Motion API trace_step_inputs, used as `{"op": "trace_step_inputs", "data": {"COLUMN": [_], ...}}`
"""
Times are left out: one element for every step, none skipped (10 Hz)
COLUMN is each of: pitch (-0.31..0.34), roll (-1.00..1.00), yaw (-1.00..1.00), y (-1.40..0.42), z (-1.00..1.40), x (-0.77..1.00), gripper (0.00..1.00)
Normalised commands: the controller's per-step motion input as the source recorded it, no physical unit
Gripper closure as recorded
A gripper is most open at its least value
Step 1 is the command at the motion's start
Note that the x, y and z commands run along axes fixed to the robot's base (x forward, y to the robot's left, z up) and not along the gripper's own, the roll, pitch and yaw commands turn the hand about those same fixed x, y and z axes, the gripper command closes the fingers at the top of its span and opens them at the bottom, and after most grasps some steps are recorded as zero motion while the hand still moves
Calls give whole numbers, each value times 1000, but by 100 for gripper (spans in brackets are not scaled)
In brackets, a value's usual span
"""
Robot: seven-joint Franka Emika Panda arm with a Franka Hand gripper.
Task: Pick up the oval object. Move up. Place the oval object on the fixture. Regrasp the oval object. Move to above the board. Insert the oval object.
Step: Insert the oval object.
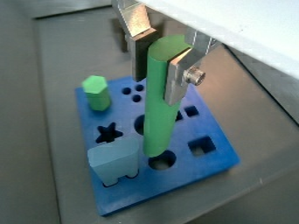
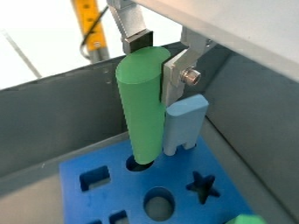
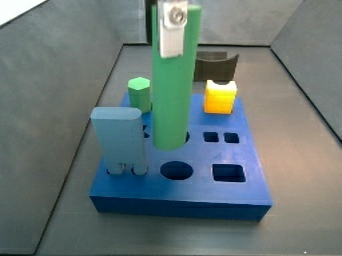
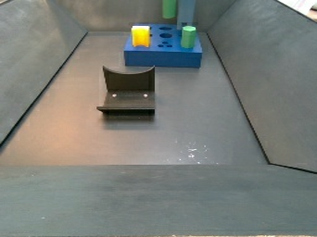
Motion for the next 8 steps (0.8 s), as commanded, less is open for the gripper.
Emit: {"op": "trace_step_inputs", "data": {"pitch": [-196,-201,-204,-164,0,-6,0,0], "roll": [-109,-111,-107,-149,0,-43,-59,-47], "yaw": [-954,-957,-960,-943,11,-263,-600,-600], "y": [-83,-80,-80,-54,0,0,263,143], "z": [-289,-286,-291,-151,0,-111,-411,-323], "x": [0,-6,-9,0,0,403,609,554], "gripper": [100,100,100,100,100,100,100,100]}}
